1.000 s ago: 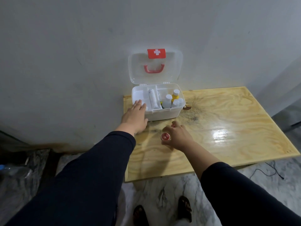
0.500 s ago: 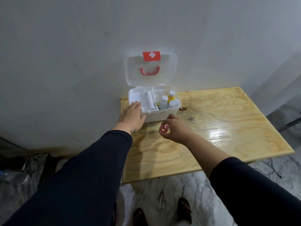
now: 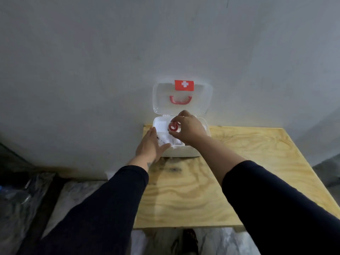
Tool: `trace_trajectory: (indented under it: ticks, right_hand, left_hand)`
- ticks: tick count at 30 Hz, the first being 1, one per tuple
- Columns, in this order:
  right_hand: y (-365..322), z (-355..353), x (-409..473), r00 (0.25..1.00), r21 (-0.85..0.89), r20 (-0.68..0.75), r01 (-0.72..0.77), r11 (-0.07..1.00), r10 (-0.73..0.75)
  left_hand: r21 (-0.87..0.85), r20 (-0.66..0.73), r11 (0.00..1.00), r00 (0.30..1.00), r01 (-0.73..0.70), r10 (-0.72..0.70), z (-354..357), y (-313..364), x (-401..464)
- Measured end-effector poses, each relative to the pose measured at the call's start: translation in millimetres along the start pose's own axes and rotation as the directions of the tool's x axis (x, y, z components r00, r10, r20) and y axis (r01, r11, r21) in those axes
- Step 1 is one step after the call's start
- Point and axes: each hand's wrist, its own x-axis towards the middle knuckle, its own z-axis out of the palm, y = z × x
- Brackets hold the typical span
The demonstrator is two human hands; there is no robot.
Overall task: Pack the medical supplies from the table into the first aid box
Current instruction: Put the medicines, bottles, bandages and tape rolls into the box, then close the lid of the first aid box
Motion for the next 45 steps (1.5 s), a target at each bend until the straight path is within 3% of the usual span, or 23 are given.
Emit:
trace_trajectory:
  ticks: [13, 18, 27, 32, 35, 38, 42, 45]
  right_hand:
    - [-7, 44, 62, 0.986, -0.115, 0.142, 0.109, 0.987, -0.093]
    - [-4, 50, 60, 0.986, -0.061, 0.140, 0.101, 0.993, -0.092]
    - [-2, 45, 61, 0.984, -0.113, 0.164, 0.095, 0.989, -0.076]
    - [1, 30, 57, 0.994, -0.062, 0.098, 0.063, 0.996, -0.057]
    - [8, 9, 48, 0.998, -0.121, 0.008, 0.066, 0.990, -0.066]
    - [20, -13, 39, 0.990, -0.161, -0.133, 0.027, 0.987, -0.049]
    - [36, -44, 42, 0.921, -0.195, -0.388, -0.050, 0.979, -0.030]
    - [45, -62, 58, 0.942, -0.235, -0.332, -0.033, 0.971, -0.048]
  left_hand:
    - [-0.025, -0.081, 0.999, 0.996, 0.025, -0.027, 11, -1, 3]
    - [-0.024, -0.089, 1.000, 0.996, 0.011, -0.013, 9, 2, 2]
    - [0.011, -0.066, 0.999, 0.997, 0.035, -0.034, 8, 2, 2]
    - [0.070, -0.057, 0.997, 0.998, 0.037, -0.033, 4, 2, 4]
    - [0.079, -0.053, 0.996, 0.998, 0.042, -0.037, -8, 6, 8]
    - [0.071, -0.137, 0.997, 0.991, 0.011, -0.002, -33, 25, 18]
    - [0.166, -0.289, 0.977, 0.941, -0.132, 0.176, -71, 61, 41]
    - [0.225, -0.244, 0.961, 0.946, -0.159, 0.214, -86, 79, 61]
